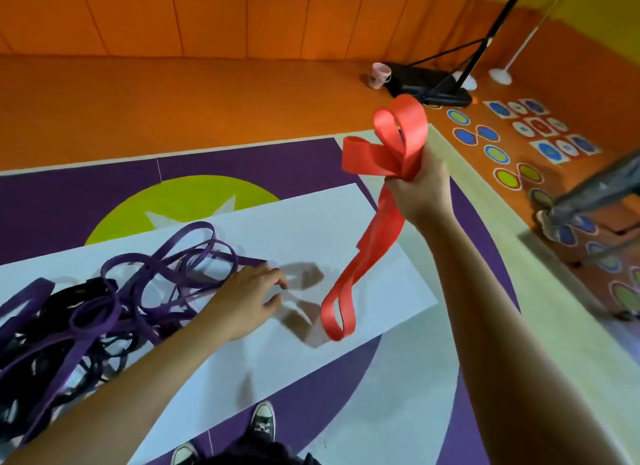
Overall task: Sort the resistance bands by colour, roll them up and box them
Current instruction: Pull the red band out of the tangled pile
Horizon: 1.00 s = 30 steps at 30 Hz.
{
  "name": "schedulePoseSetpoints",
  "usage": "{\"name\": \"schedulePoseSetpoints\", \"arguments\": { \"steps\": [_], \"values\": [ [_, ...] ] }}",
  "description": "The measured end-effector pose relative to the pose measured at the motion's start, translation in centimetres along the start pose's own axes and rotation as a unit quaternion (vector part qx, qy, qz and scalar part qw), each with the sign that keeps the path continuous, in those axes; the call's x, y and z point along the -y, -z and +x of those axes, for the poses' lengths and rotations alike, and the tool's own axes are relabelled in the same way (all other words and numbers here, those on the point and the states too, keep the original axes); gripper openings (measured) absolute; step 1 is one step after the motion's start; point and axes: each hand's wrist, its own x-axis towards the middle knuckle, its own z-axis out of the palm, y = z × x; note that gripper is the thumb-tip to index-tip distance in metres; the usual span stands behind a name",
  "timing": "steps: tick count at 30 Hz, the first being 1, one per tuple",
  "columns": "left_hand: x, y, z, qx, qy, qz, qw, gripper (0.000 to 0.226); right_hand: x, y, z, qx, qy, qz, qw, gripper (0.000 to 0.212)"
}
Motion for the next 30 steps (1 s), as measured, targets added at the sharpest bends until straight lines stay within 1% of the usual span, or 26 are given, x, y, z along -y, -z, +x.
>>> {"name": "schedulePoseSetpoints", "arguments": {
  "steps": [3, 5, 7, 8, 11, 13, 16, 19, 23, 24, 26, 30],
  "values": [
    [-0.4, -0.9, 1.2, 0.009, 0.011, 0.020, 1.000, 0.021, -0.7, 0.2, 1.4, 0.004, 0.014, 0.013, 1.000, 0.034],
    [-0.5, -1.4, 1.9, 0.011, 0.016, 0.028, 0.999, 0.020, -2.7, -0.9, 1.8, 0.041, -0.020, 0.043, 0.998, 0.036],
    [-0.5, -1.9, 2.2, 0.013, 0.014, 0.037, 0.999, 0.019, -5.9, -3.0, 1.5, 0.079, -0.058, 0.051, 0.994, 0.042],
    [-0.5, -2.1, 2.2, 0.016, 0.014, 0.046, 0.999, 0.019, -7.7, -4.3, 1.2, 0.090, -0.066, 0.024, 0.993, 0.043],
    [-0.1, -2.5, 1.8, 0.034, 0.028, 0.068, 0.997, 0.019, -12.7, -8.0, -0.1, 0.133, -0.072, -0.112, 0.982, 0.033],
    [0.3, -2.7, 1.3, 0.051, 0.047, 0.076, 0.995, 0.021, -15.6, -10.4, -1.3, 0.170, -0.066, -0.170, 0.969, 0.034],
    [1.1, -2.7, 0.5, 0.079, 0.072, 0.090, 0.990, 0.022, -18.5, -13.3, -2.5, 0.217, -0.069, -0.246, 0.942, 0.046],
    [1.8, -2.9, 0.0, 0.086, 0.092, 0.087, 0.988, 0.021, -20.6, -15.2, -3.4, 0.275, -0.085, -0.318, 0.903, 0.070],
    [2.3, -3.4, -0.7, 0.099, 0.108, 0.071, 0.987, 0.025, -22.4, -17.0, -5.2, 0.369, -0.096, -0.308, 0.871, 0.107],
    [2.5, -3.6, -0.9, 0.104, 0.108, 0.069, 0.986, 0.025, -22.7, -17.3, -5.7, 0.380, -0.094, -0.303, 0.869, 0.111],
    [2.9, -3.9, -1.3, 0.107, 0.106, 0.069, 0.986, 0.025, -23.1, -17.7, -6.3, 0.380, -0.100, -0.285, 0.874, 0.111],
    [3.6, -3.9, -1.8, 0.101, 0.120, 0.063, 0.986, 0.025, -22.5, -17.5, -6.8, 0.343, -0.091, -0.273, 0.894, 0.107]
  ]
}}
